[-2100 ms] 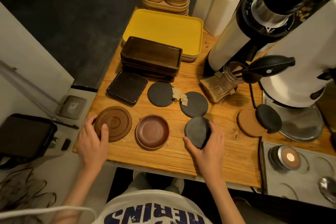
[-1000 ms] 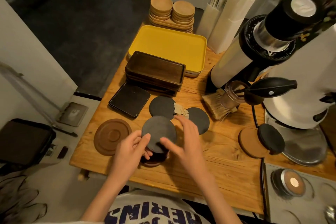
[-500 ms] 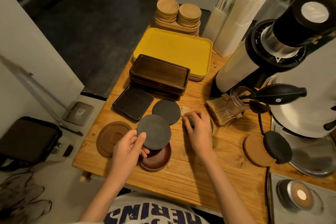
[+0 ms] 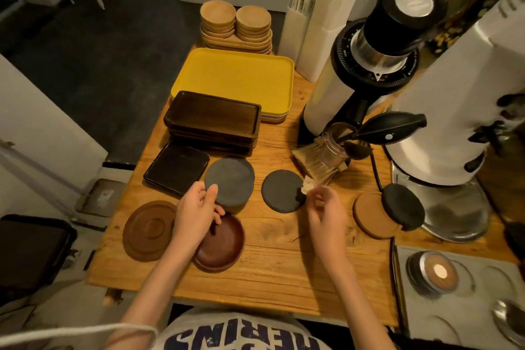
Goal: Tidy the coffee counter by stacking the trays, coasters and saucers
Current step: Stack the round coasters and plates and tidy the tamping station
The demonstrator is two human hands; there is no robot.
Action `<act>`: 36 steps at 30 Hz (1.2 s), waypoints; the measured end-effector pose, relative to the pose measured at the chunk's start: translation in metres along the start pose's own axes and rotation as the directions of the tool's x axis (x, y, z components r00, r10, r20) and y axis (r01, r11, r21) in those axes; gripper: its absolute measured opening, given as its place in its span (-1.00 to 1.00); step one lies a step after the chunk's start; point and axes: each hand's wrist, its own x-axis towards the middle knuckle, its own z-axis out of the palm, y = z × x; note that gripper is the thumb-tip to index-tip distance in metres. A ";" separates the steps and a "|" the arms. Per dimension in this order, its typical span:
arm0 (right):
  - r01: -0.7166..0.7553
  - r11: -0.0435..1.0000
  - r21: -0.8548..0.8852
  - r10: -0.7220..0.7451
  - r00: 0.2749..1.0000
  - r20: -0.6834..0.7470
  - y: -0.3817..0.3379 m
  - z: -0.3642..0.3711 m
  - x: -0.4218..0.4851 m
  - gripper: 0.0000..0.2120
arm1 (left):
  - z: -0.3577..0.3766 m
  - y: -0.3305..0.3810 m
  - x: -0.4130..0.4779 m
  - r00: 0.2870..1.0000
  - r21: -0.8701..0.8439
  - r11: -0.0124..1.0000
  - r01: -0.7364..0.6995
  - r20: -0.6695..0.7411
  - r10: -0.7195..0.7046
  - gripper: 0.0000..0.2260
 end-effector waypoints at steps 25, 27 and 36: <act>0.082 0.996 -0.033 -0.082 0.997 0.000 0.000 -0.003 -0.022 -0.68 | 0.016 -0.002 0.035 0.997 0.078 0.995 0.054 -0.056 -0.050 -0.65; 0.086 0.994 -0.062 -0.086 0.996 -0.004 0.004 -0.001 -0.025 -0.75 | 0.014 0.000 0.037 0.999 0.191 0.981 0.028 -0.038 -0.021 -0.61; 0.130 0.991 0.022 -0.129 0.991 -0.041 0.016 0.002 -0.038 -0.80 | 0.019 0.014 0.032 0.995 0.662 0.743 -0.098 0.054 0.083 -0.52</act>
